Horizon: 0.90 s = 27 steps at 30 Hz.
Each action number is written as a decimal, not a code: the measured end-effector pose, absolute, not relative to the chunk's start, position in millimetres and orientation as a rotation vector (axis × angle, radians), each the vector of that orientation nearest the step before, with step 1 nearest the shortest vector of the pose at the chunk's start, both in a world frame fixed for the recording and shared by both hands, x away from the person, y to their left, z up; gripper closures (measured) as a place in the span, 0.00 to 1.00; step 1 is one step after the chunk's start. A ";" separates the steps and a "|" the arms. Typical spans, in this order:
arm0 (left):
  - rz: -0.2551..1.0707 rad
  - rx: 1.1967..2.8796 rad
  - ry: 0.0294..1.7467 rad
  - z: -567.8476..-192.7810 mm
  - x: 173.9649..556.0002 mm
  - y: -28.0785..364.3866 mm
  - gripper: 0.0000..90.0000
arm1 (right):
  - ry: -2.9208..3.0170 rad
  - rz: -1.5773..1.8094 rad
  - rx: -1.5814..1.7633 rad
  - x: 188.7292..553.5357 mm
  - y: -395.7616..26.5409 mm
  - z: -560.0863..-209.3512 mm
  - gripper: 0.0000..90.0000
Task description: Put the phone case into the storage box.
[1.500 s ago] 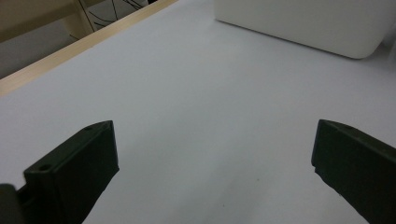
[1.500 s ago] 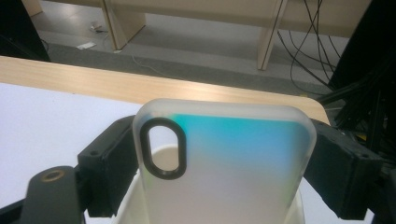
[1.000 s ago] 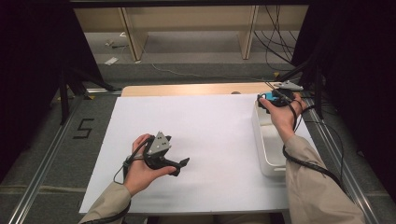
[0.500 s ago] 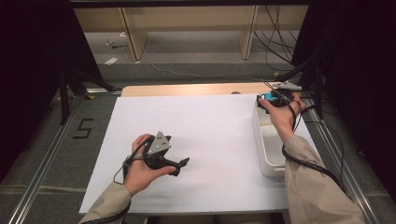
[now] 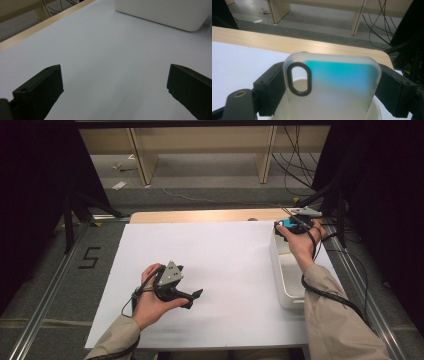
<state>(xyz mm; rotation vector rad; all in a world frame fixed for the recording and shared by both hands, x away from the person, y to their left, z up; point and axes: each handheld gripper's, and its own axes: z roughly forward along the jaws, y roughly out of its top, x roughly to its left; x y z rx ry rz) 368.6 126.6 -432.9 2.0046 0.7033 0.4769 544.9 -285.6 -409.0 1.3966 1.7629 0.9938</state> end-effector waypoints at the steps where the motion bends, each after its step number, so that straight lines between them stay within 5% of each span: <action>1: 0.478 2.005 0.704 -432.9 368.5 126.5 0.00 | 1.765 0.993 1.396 545.1 -285.7 -409.1 0.20; 27: 0.477 2.006 0.703 -433.2 368.6 126.4 0.00 | 1.749 1.007 1.365 552.9 -286.0 -416.6 0.19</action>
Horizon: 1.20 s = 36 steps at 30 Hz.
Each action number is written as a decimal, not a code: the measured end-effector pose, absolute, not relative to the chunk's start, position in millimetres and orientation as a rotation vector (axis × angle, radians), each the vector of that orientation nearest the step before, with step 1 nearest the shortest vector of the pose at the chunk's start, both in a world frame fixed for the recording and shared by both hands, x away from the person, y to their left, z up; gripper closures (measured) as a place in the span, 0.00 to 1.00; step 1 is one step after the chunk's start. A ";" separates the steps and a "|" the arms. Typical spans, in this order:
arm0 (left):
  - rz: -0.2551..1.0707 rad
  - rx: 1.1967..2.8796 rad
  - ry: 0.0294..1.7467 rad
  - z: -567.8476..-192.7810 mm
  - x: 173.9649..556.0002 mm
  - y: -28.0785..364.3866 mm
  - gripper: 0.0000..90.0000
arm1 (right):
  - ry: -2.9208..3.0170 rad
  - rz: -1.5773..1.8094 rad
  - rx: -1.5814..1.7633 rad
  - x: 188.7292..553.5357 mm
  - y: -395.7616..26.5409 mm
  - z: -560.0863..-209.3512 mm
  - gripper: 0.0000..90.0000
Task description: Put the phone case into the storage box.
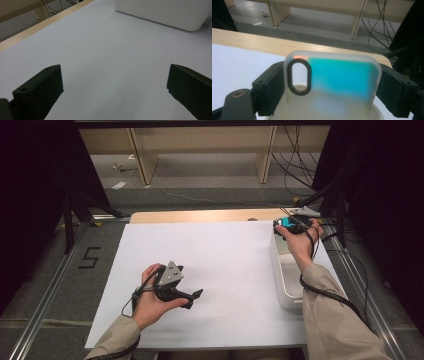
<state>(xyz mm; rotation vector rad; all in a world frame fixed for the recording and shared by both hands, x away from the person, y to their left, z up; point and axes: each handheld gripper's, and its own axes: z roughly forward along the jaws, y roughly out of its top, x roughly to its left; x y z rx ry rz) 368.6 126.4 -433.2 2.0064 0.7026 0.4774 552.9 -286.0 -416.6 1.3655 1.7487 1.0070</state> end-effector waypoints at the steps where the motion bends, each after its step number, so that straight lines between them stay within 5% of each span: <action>1: 0.477 2.007 0.702 -433.2 368.6 126.4 0.00 | 1.745 1.002 1.371 552.8 -286.1 -416.8 0.19; 18: 0.473 2.009 0.702 -433.5 368.5 126.1 0.00 | 1.730 1.005 1.373 553.5 -288.1 -418.2 0.06; 36: 0.476 2.009 0.702 -433.2 368.3 126.1 0.00 | 1.693 1.021 1.366 550.3 -290.9 -410.4 0.05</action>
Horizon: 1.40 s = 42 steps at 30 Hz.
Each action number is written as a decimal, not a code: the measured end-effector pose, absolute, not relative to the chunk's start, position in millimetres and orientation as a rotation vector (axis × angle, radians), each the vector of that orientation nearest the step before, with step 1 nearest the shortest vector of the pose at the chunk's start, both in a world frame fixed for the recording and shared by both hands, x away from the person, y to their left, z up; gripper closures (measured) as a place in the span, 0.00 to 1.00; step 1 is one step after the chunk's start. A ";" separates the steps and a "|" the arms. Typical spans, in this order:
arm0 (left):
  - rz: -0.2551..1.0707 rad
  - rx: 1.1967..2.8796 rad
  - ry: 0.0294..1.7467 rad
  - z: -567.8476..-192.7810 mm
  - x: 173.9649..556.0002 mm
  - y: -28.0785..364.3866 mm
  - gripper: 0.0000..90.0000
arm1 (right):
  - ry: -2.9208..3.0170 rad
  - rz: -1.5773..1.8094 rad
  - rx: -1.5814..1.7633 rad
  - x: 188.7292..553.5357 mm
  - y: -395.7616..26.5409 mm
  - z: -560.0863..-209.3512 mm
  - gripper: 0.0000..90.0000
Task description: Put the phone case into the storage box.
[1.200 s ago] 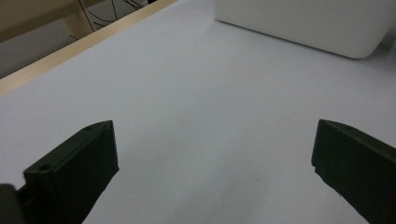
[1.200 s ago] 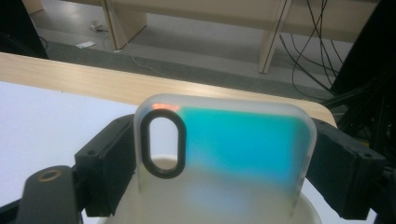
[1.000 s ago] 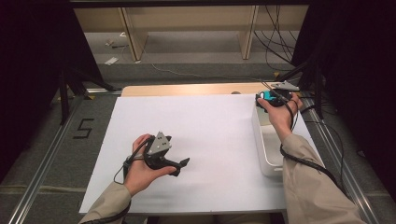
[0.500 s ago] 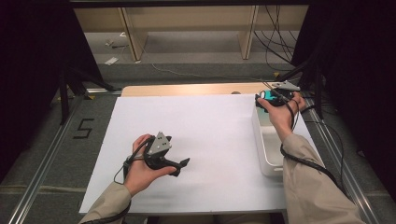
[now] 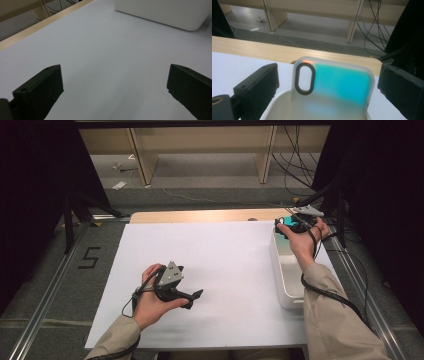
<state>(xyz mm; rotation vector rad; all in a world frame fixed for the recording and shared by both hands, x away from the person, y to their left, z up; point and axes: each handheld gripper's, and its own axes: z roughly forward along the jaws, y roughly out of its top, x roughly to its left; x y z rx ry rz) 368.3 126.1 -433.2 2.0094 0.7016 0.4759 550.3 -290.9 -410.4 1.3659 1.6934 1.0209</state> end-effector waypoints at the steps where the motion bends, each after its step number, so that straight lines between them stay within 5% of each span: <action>1: 0.476 2.008 0.703 -433.0 368.2 126.1 0.00 | 1.694 1.024 1.368 549.8 -290.8 -410.3 0.05; 42: 0.473 2.006 0.711 -431.8 367.8 126.5 0.01 | 1.864 1.166 1.230 494.9 -272.8 -390.9 0.13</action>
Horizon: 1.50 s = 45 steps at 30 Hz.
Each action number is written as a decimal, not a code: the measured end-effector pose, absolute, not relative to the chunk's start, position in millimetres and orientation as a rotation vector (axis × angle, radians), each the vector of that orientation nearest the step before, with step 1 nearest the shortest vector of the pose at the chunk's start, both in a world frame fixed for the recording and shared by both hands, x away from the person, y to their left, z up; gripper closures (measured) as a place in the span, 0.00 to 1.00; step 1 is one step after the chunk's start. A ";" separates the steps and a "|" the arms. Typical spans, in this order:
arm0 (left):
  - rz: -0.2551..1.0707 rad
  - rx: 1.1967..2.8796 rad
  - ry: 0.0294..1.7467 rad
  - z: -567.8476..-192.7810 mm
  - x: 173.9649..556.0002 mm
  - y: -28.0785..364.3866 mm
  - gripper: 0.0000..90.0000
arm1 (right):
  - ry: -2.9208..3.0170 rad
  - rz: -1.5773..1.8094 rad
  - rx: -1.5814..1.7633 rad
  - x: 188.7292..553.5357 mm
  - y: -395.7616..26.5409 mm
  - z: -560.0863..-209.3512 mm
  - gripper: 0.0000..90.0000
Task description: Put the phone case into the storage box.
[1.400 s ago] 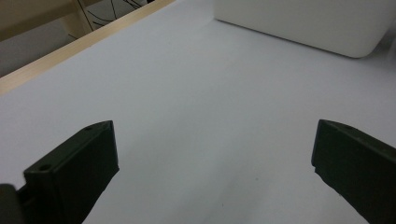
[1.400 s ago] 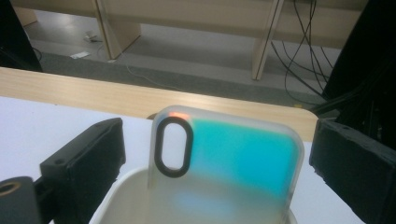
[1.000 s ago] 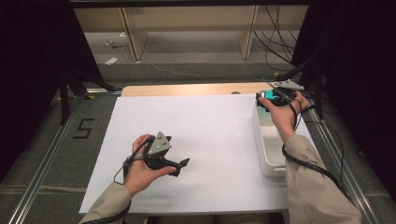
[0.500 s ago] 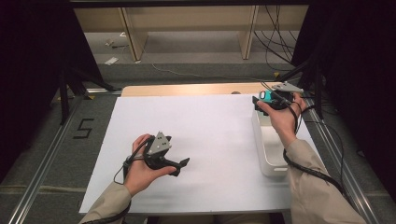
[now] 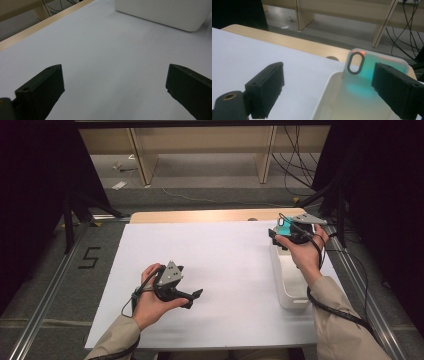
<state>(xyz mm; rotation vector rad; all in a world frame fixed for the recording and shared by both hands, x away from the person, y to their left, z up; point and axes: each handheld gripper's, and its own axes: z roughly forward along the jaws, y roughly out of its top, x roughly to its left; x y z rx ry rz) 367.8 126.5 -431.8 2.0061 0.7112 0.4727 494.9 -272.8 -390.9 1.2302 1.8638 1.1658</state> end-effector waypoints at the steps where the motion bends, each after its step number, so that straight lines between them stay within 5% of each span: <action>1: 0.472 2.005 0.712 -431.7 367.8 126.6 0.01 | 1.865 1.167 1.230 493.5 -273.0 -390.6 0.13; 45: 0.473 1.997 0.718 -430.4 367.4 127.3 0.01 | 2.004 1.289 1.067 442.2 -262.2 -386.5 0.16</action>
